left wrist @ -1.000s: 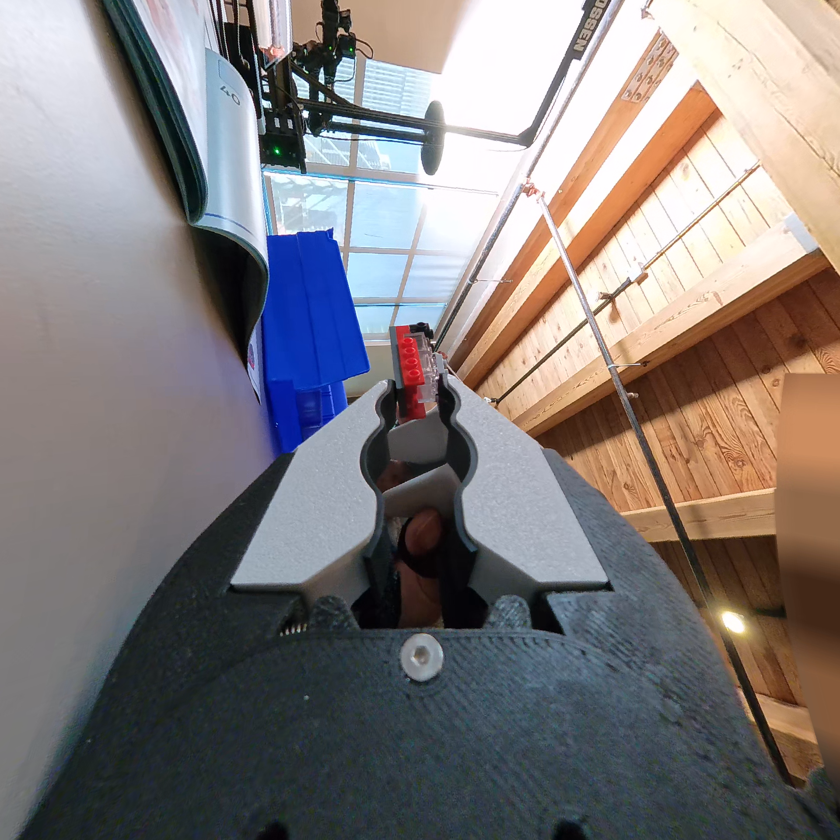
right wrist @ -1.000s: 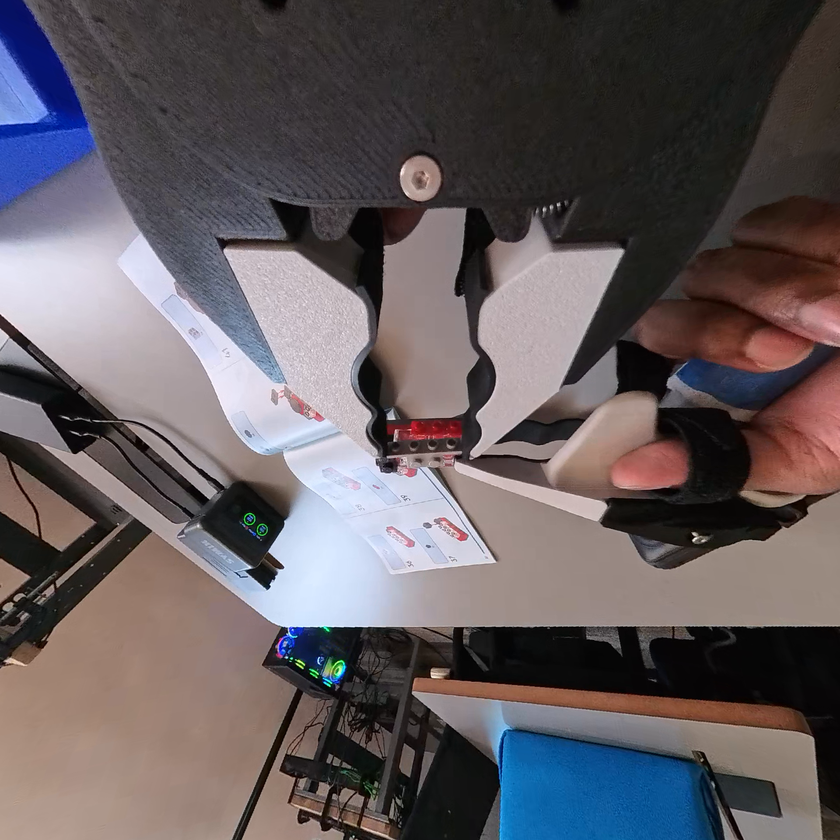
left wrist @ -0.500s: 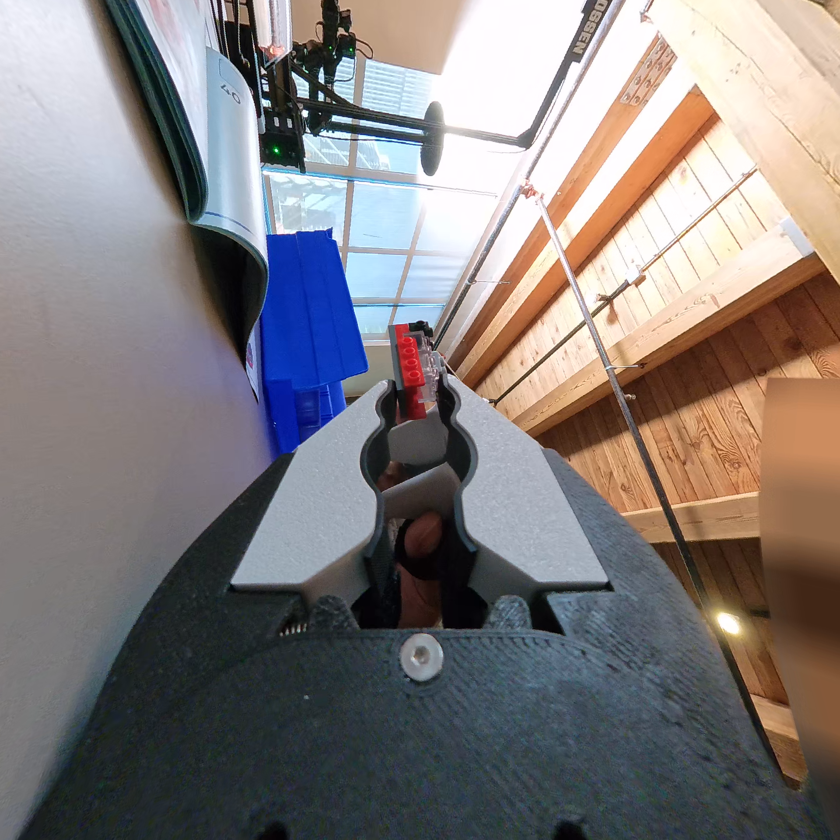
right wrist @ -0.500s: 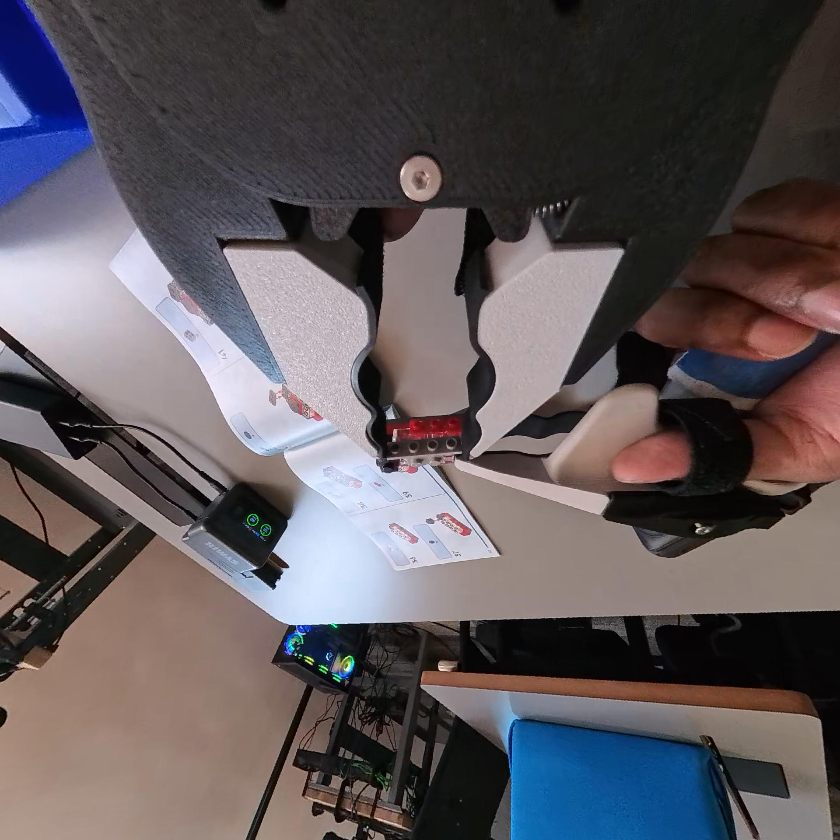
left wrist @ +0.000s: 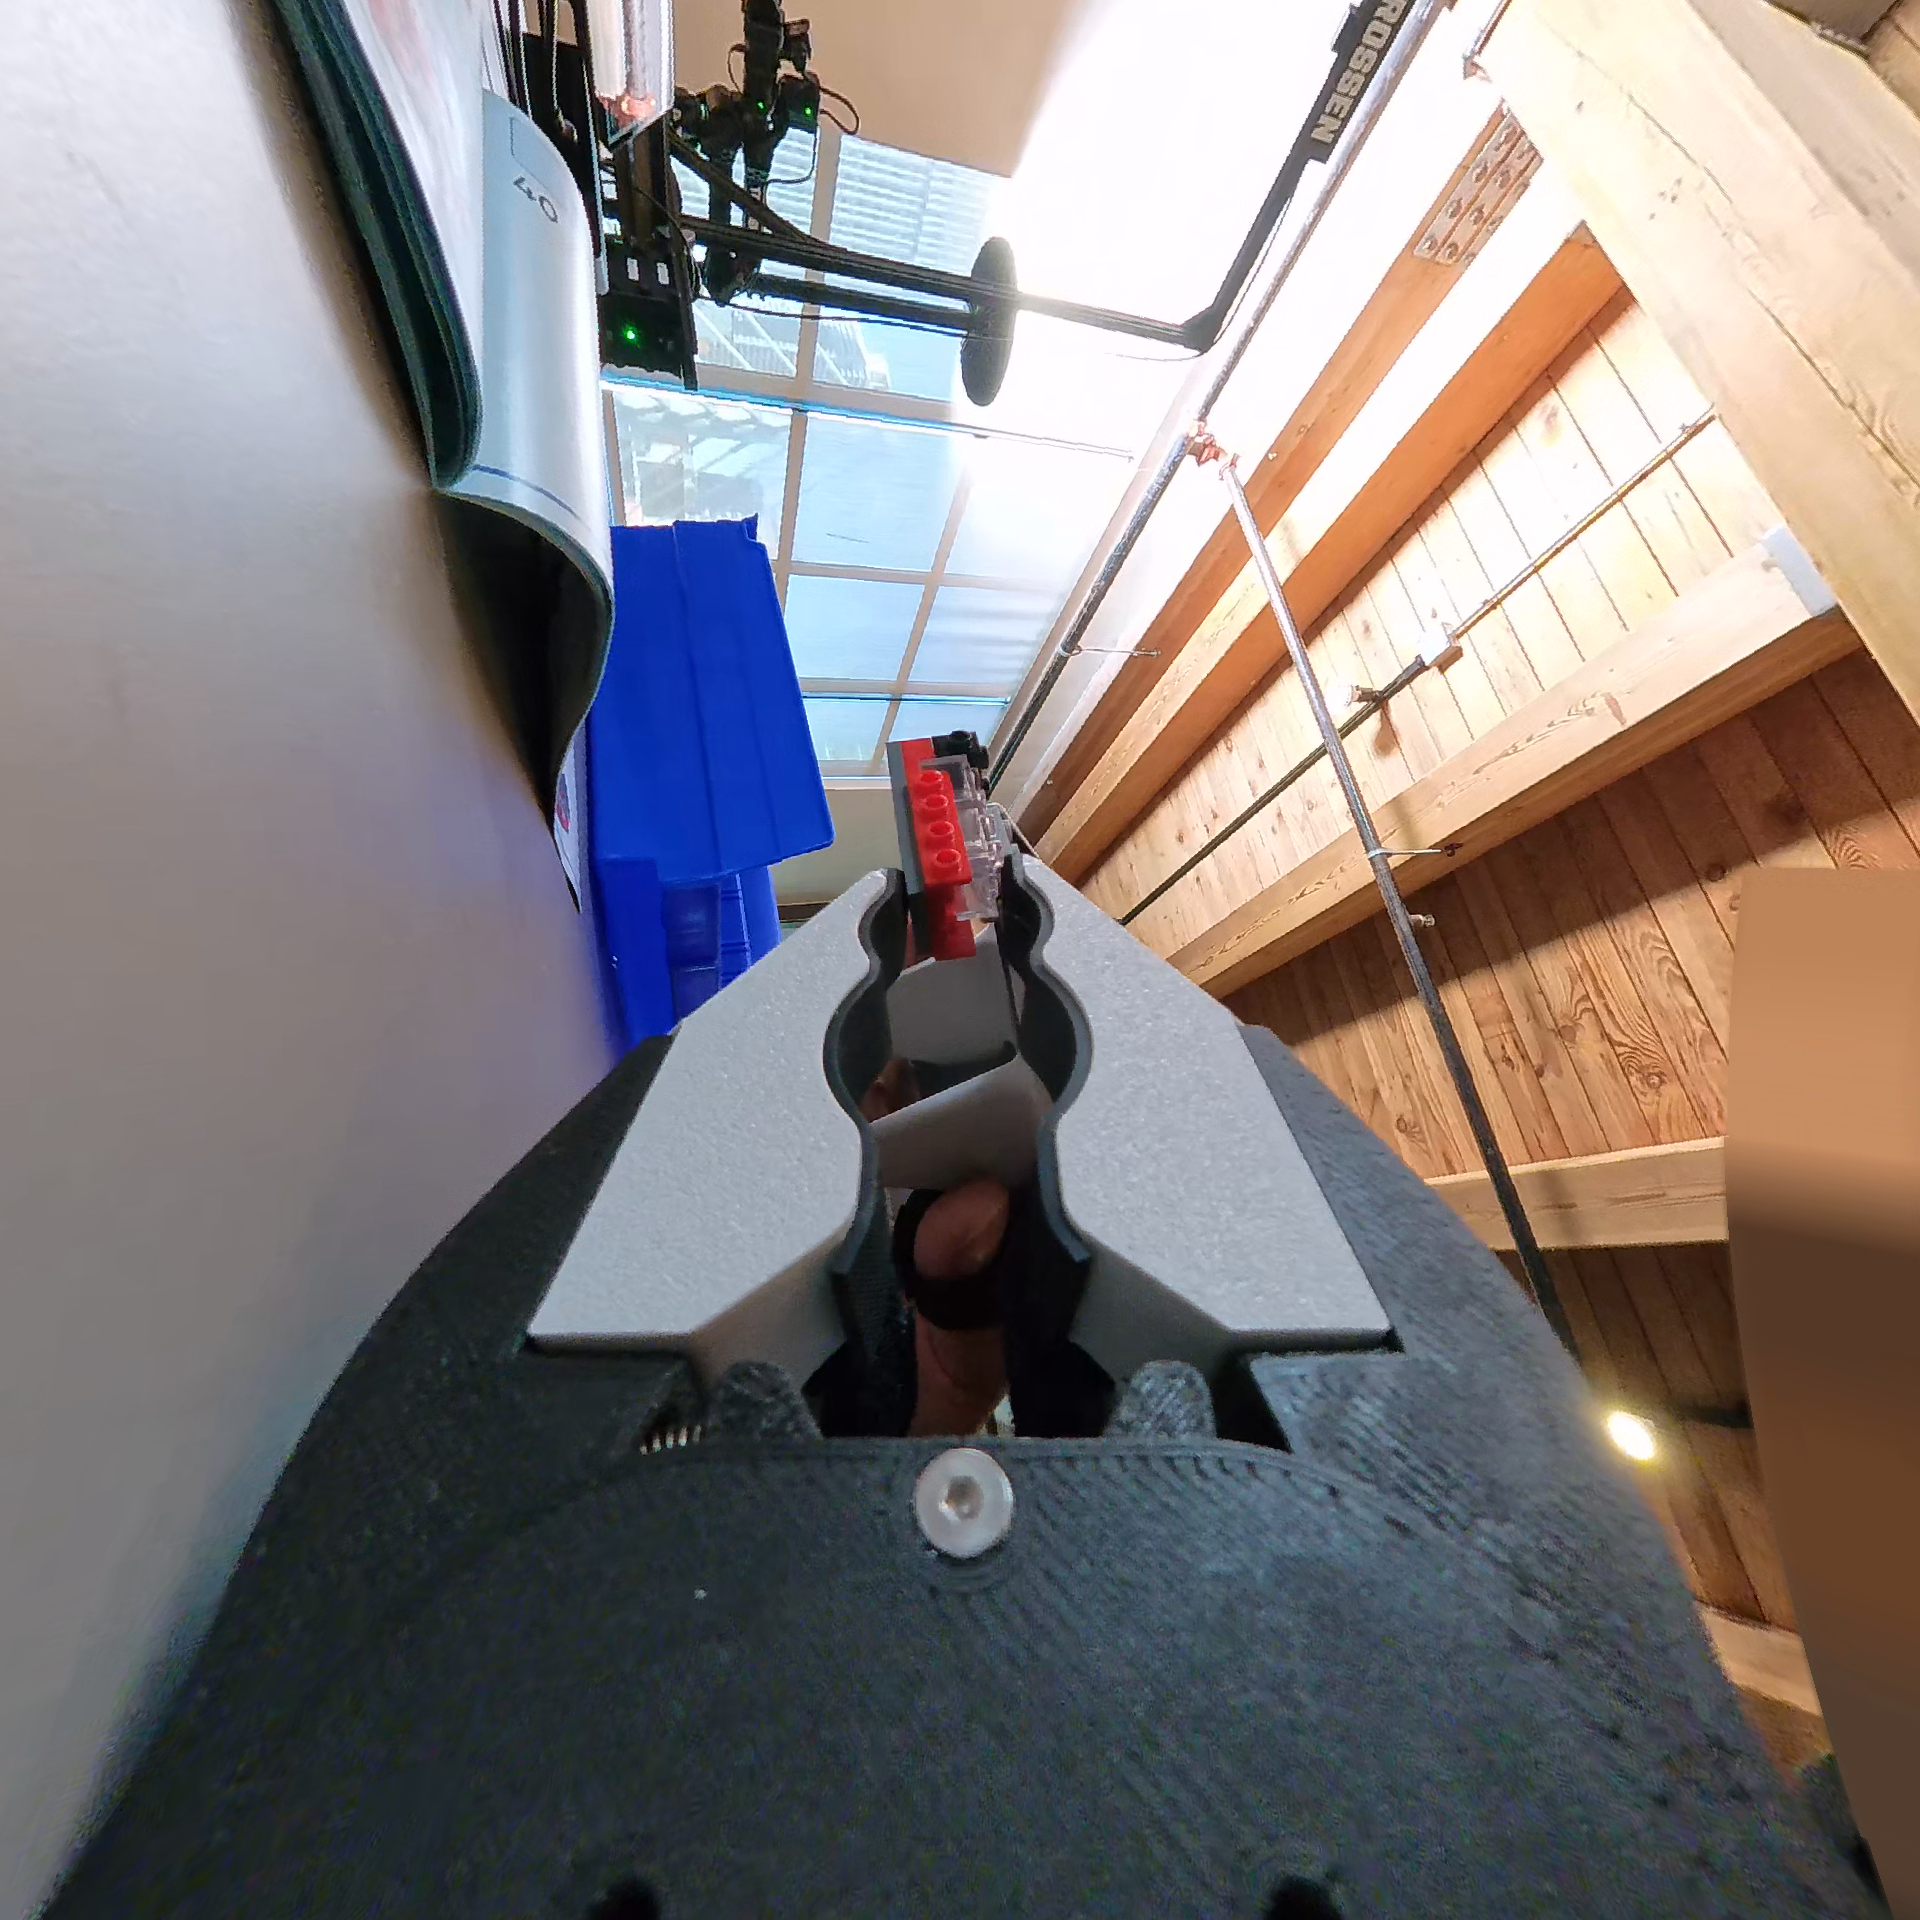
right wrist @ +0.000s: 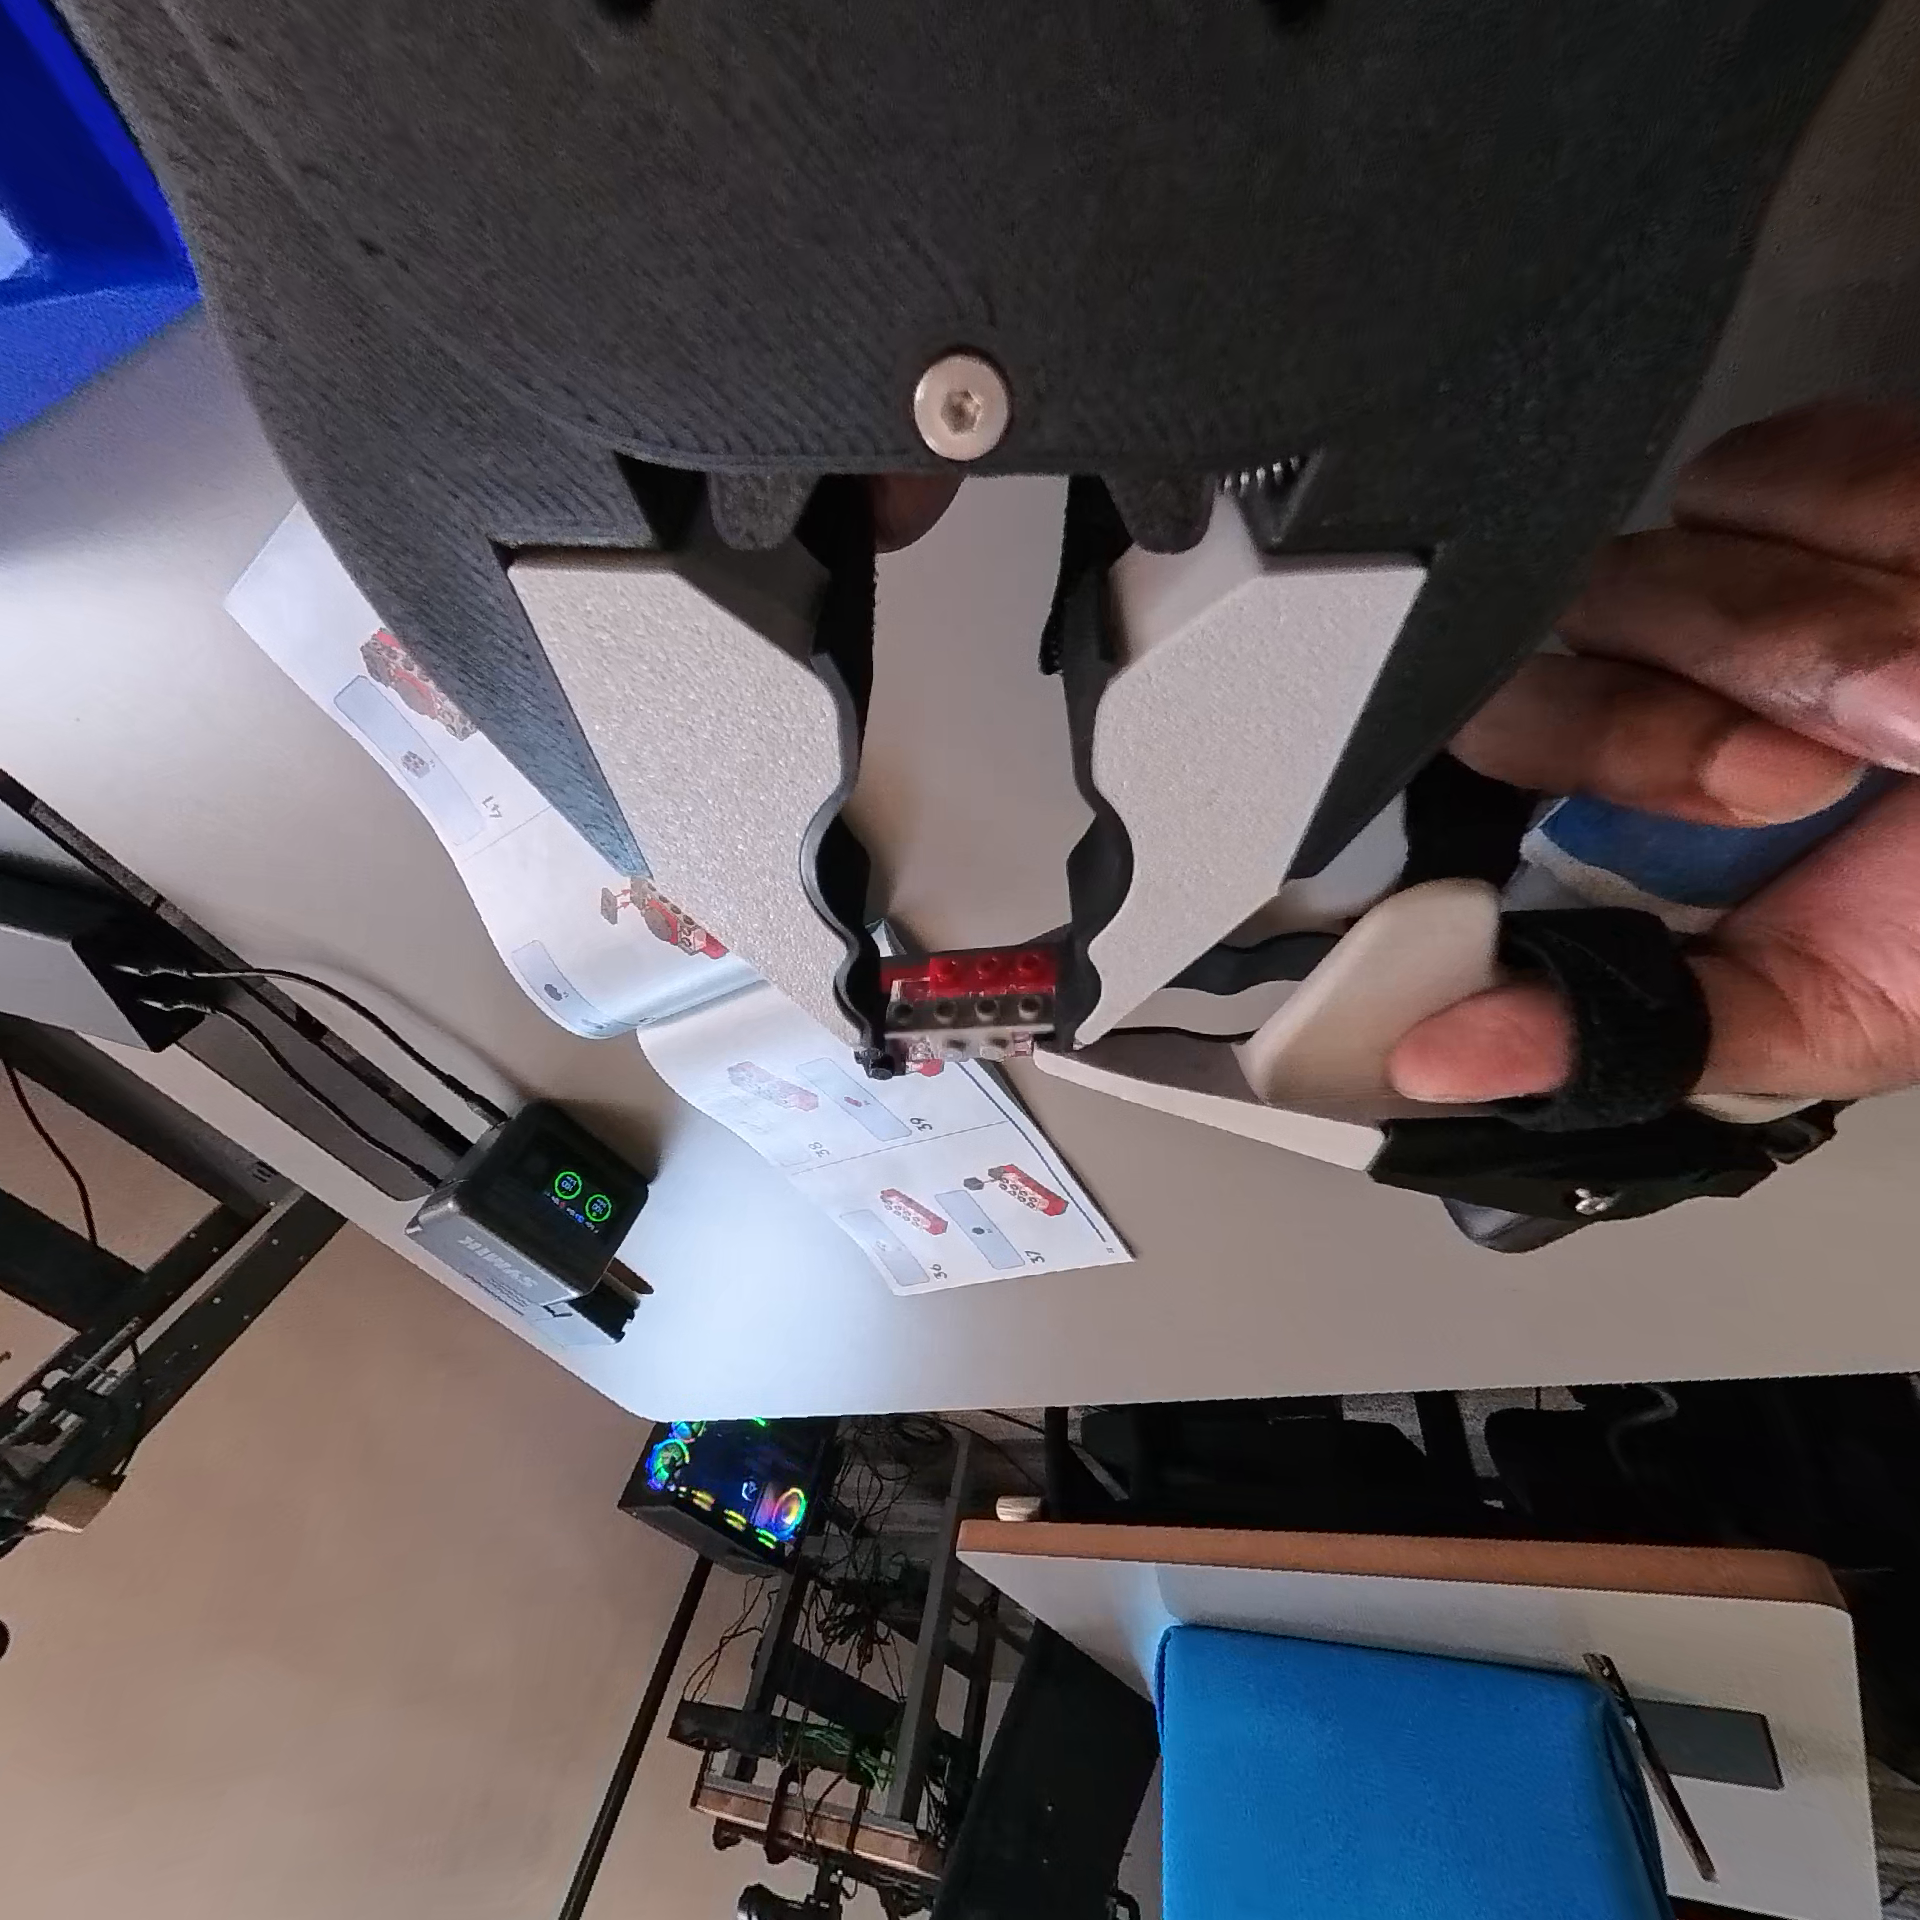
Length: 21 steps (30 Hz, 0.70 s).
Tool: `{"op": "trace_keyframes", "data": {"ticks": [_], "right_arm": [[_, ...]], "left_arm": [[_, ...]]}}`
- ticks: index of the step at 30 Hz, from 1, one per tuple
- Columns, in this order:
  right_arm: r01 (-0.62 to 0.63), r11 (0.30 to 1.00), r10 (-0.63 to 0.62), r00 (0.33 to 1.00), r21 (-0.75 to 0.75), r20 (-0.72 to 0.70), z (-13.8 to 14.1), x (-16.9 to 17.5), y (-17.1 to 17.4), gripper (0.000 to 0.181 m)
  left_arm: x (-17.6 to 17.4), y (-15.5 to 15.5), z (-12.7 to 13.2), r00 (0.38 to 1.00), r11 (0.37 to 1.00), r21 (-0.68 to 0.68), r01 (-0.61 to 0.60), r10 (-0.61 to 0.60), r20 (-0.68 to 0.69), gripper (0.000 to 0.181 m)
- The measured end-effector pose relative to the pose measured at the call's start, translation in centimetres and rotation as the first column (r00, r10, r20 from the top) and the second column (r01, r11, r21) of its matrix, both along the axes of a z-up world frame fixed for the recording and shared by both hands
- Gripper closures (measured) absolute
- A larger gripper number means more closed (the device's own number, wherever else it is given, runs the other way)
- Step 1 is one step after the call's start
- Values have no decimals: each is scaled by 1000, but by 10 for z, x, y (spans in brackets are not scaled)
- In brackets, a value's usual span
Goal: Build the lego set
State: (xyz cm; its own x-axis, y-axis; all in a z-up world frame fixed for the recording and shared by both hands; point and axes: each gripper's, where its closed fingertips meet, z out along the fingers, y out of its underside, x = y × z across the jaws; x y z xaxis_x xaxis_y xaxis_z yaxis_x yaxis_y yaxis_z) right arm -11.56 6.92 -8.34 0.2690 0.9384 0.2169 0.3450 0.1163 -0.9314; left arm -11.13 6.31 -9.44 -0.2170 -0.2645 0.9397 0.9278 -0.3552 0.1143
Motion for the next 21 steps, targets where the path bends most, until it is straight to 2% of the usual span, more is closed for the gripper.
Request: {"op": "trace_keyframes", "data": {"ticks": [16,21], "right_arm": [[-13,1000,12,999,-26,-39,4,-2,-3,138],[-24,991,10,994,-134,-104,15,3,-6,129]], "left_arm": [[-2,-1,0,1000,1000,-5,-7,7,28,162],[-4,-1,1,999,1000,0,-17,17,38,163]]}}
